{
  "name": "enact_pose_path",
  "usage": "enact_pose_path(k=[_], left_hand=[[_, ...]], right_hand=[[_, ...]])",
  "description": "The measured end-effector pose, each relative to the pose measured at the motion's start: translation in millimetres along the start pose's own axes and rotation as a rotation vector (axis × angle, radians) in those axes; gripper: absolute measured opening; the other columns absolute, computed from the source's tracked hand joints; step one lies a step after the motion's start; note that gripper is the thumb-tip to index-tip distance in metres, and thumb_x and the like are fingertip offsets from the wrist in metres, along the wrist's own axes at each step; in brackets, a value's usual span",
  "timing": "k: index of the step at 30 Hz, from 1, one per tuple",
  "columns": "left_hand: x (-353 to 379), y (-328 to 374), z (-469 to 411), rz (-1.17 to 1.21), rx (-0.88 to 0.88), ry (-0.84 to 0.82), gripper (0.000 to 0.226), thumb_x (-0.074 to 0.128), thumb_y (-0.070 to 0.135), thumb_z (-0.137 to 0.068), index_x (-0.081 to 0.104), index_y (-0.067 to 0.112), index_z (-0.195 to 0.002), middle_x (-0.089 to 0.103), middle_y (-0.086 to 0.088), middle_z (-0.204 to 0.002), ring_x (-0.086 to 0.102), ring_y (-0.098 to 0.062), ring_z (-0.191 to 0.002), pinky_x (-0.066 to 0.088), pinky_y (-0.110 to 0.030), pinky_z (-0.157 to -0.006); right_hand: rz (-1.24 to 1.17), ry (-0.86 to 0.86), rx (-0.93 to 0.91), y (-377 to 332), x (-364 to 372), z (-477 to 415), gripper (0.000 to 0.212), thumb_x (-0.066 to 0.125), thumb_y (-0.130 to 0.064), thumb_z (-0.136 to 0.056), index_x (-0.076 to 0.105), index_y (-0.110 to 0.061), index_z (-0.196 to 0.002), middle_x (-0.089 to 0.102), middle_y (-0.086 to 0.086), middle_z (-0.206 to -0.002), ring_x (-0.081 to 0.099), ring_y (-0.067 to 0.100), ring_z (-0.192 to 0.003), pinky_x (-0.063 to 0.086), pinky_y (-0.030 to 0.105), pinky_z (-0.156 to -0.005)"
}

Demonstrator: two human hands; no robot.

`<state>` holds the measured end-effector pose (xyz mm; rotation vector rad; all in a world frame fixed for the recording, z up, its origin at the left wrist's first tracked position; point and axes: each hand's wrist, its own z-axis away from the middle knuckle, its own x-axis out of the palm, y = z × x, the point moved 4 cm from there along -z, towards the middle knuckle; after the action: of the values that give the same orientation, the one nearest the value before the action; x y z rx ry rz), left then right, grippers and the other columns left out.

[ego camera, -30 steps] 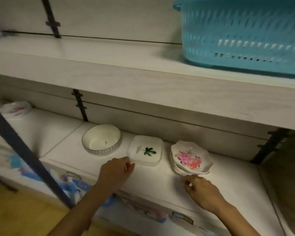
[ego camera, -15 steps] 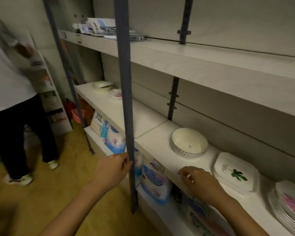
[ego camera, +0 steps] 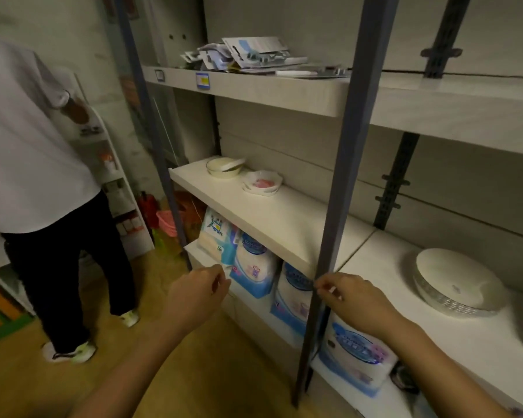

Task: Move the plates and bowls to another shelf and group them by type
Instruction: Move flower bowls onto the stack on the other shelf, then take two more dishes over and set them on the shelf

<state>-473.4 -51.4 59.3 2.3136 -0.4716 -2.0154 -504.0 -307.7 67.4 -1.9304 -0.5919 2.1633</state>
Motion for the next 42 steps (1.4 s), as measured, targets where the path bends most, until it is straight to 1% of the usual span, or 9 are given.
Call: enact_pose_path(k=[3, 10, 15, 20, 22, 27, 32, 39, 42], left_hand=[[1, -29, -29, 0.054, -0.003, -0.007, 0.023, 0.042, 0.038, -0.093, 0.057, 0.021, -0.095, 0.067, 0.002, -0.091, 0.062, -0.012, -0.077, 0.055, -0.027, -0.069], [19, -88, -120, 0.079, 0.021, -0.008, 0.024, 0.043, 0.037, -0.093, 0.057, 0.018, -0.097, 0.065, 0.001, -0.089, 0.062, -0.013, -0.079, 0.054, -0.026, -0.073], [15, -128, -206, 0.105, 0.037, -0.008, 0.025, 0.044, 0.037, -0.093, 0.06, 0.019, -0.097, 0.067, 0.002, -0.092, 0.061, -0.012, -0.076, 0.053, -0.024, -0.071], [14, -172, -293, 0.163, 0.07, -0.069, 0.018, 0.045, 0.036, -0.093, 0.053, 0.023, -0.083, 0.059, 0.008, -0.076, 0.059, -0.006, -0.069, 0.047, -0.017, -0.065], [19, -186, -324, 0.199, 0.072, -0.116, 0.021, 0.045, 0.034, -0.093, 0.056, 0.019, -0.085, 0.062, 0.005, -0.077, 0.061, -0.008, -0.07, 0.05, -0.021, -0.068], [38, -216, -402, 0.244, 0.107, -0.126, 0.021, 0.046, 0.035, -0.092, 0.054, 0.019, -0.081, 0.063, 0.005, -0.079, 0.061, -0.01, -0.076, 0.051, -0.025, -0.074], [51, -238, -484, 0.268, 0.242, -0.153, 0.019, 0.05, 0.032, -0.09, 0.05, 0.022, -0.074, 0.05, 0.01, -0.061, 0.054, -0.014, -0.067, 0.045, -0.027, -0.069], [55, -270, -565, 0.263, 0.362, -0.225, 0.016, 0.049, 0.033, -0.09, 0.055, 0.022, -0.08, 0.066, -0.002, -0.081, 0.06, -0.018, -0.075, 0.048, -0.029, -0.067], [59, -284, -586, 0.278, 0.351, -0.253, 0.016, 0.049, 0.031, -0.091, 0.055, 0.023, -0.079, 0.065, -0.002, -0.077, 0.059, -0.018, -0.072, 0.042, -0.026, -0.058]], right_hand=[[0.005, -0.003, 0.002, -21, -1, -33, 0.024, 0.042, -0.035, -0.096, 0.059, -0.028, -0.111, 0.063, -0.003, -0.114, 0.06, 0.016, -0.099, 0.051, 0.034, -0.085], [0.006, -0.009, 0.037, -41, 13, -143, 0.026, 0.042, -0.035, -0.095, 0.059, -0.029, -0.114, 0.062, -0.005, -0.117, 0.059, 0.016, -0.101, 0.052, 0.036, -0.086], [0.01, 0.031, 0.07, -45, 15, -232, 0.027, 0.039, -0.036, -0.096, 0.058, -0.03, -0.115, 0.062, -0.006, -0.119, 0.059, 0.014, -0.1, 0.051, 0.029, -0.083], [0.027, 0.056, 0.124, -48, 7, -308, 0.029, 0.04, -0.038, -0.096, 0.058, -0.029, -0.117, 0.061, -0.007, -0.119, 0.059, 0.012, -0.099, 0.042, 0.021, -0.075], [0.021, 0.06, 0.165, -47, 9, -331, 0.029, 0.04, -0.038, -0.096, 0.058, -0.029, -0.116, 0.062, -0.007, -0.118, 0.059, 0.013, -0.099, 0.042, 0.022, -0.076], [-0.009, 0.088, 0.361, -37, 22, -382, 0.027, 0.041, -0.036, -0.095, 0.059, -0.031, -0.115, 0.063, -0.008, -0.119, 0.06, 0.015, -0.101, 0.049, 0.028, -0.083], [-0.115, 0.14, 0.594, -32, 43, -439, 0.029, 0.041, -0.031, -0.097, 0.059, -0.022, -0.118, 0.065, 0.0, -0.119, 0.063, 0.018, -0.1, 0.051, 0.029, -0.087], [-0.295, 0.294, 0.885, -21, 56, -518, 0.038, 0.039, -0.032, -0.097, 0.061, -0.008, -0.114, 0.069, 0.016, -0.111, 0.066, 0.033, -0.097, 0.052, 0.043, -0.09], [-0.31, 0.312, 0.988, -16, 61, -537, 0.042, 0.037, -0.035, -0.097, 0.057, -0.003, -0.116, 0.07, 0.018, -0.107, 0.066, 0.031, -0.098, 0.052, 0.037, -0.089]])
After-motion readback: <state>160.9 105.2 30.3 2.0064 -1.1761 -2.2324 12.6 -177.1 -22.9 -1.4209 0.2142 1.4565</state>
